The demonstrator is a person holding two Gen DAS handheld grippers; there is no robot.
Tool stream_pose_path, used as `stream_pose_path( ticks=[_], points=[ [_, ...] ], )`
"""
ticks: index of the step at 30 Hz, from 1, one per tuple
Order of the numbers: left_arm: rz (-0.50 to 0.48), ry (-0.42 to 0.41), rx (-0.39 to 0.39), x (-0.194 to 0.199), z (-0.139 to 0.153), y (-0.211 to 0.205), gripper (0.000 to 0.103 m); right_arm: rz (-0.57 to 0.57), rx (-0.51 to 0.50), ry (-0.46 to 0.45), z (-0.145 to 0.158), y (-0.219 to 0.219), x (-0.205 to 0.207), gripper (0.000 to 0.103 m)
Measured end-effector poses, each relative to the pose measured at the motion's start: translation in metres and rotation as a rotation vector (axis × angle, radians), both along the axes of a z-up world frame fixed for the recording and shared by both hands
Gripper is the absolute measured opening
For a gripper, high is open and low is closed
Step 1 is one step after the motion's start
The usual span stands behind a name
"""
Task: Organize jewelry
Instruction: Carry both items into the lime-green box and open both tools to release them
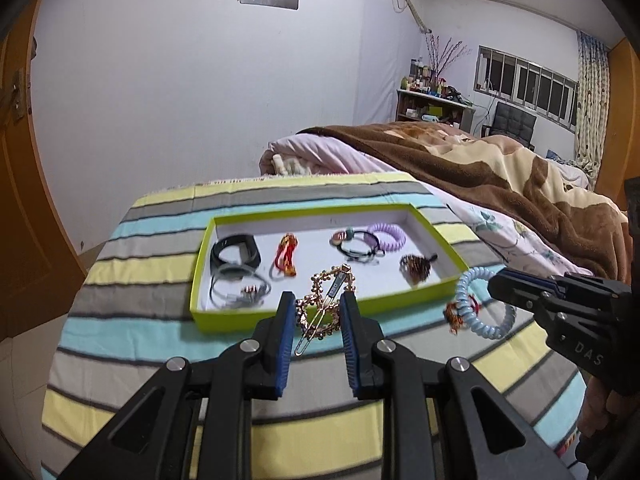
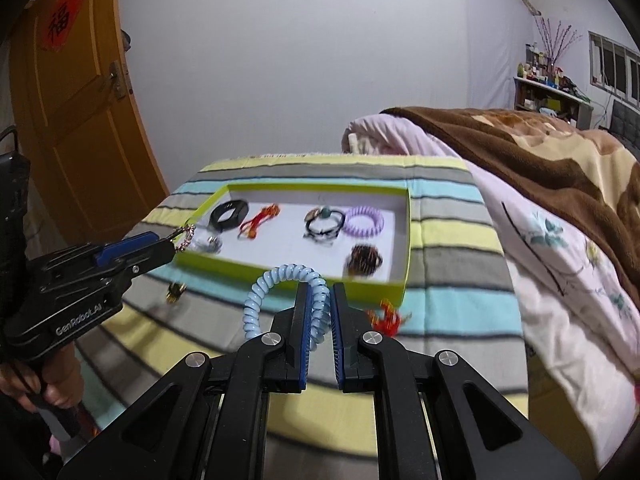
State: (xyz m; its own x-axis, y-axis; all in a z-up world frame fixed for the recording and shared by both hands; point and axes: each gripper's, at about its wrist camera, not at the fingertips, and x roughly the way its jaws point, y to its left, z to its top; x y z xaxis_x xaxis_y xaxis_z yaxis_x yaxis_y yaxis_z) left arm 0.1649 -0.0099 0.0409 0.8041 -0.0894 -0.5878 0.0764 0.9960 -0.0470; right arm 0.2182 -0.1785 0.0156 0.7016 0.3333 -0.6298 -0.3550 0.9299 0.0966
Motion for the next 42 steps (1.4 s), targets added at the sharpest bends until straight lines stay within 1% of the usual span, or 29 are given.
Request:
stream_pose_path(
  ticks=[8,14,17,22,26,30,33,35,42],
  points=[
    [0.010,-0.011,0.007,0.035,-0.003,-0.001,0.023,-0.012,-0.029,0.003,-0.007,0.009,0.047,0.009],
    [0.017,0.031,-0.010,0.063,-0.019,0.002,0.023,-0.018,-0.046,0.049,-0.028,0.016,0.079,0.009],
    [0.015,0.062,-0.016,0.070,-0.031,0.002,0.023,-0.012,-0.053,0.079,-0.039,0.020,0.088,0.009],
    [0.011,0.119,-0.019,0.077,-0.048,0.002,0.023,0.006,-0.066,0.107,-0.051,0.025,0.092,0.009],
    [0.003,0.144,-0.033,0.079,-0.055,0.004,0.024,0.019,-0.066,0.128,-0.055,0.026,0.095,0.009],
    [-0.005,0.145,-0.043,0.078,-0.055,0.005,0.024,0.025,-0.066,0.145,-0.057,0.028,0.095,0.010],
    [-0.006,0.145,-0.048,0.078,-0.054,0.006,0.024,0.028,-0.079,0.140,-0.056,0.030,0.093,0.012],
    [-0.002,0.144,-0.046,0.076,-0.053,0.006,0.024,0.029,-0.079,0.138,-0.055,0.030,0.092,0.017],
    [0.004,0.132,-0.056,0.063,-0.046,0.010,0.024,0.016,-0.073,0.106,-0.042,0.026,0.075,0.018]
  ],
)
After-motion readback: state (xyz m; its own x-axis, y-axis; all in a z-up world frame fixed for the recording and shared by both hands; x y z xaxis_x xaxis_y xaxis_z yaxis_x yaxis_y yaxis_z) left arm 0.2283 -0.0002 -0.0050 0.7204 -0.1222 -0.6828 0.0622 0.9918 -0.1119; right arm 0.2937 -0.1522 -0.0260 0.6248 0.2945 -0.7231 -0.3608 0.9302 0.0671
